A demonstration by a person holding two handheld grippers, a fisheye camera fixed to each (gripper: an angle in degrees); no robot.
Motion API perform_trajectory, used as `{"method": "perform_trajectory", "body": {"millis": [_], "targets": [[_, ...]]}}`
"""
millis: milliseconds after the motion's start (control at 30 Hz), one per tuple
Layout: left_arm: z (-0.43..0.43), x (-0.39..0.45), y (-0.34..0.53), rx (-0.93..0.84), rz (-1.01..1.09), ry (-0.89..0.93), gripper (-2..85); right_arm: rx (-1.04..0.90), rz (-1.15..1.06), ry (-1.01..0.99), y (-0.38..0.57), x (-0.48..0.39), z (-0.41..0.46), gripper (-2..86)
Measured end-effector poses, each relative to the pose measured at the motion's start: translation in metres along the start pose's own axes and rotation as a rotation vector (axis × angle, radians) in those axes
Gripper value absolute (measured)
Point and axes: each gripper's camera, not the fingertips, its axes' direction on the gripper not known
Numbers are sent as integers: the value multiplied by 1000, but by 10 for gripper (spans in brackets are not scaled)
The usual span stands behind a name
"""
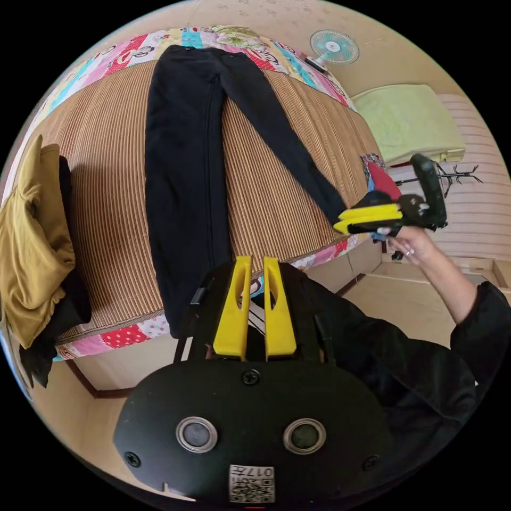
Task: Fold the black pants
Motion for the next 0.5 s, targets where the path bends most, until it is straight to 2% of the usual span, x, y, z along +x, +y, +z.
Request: {"method": "perform_trajectory", "body": {"millis": [33, 67, 100, 200, 333, 433, 500], "targets": [[-2, 5, -4, 8, 7, -10, 42, -58, 75, -144, 6, 19, 21, 23], [-5, 12, -10, 4, 28, -11, 43, -19, 78, -258, 18, 27, 26, 21], [-6, 16, -13, 2, 44, -9, 43, 22, 86, -285, 26, 29, 24, 21], [-12, 32, -28, 2, 130, 7, 44, 118, 170, -253, 63, 49, 6, 26], [-10, 36, -43, -23, 146, 32, 44, 180, 319, -55, 95, 106, -22, 70], [-7, 35, -51, -46, 141, 35, 46, 68, 319, -125, 90, 151, 2, 99], [-6, 33, -54, -56, 128, 41, 50, 95, 338, -165, 97, 167, 9, 110]]}}
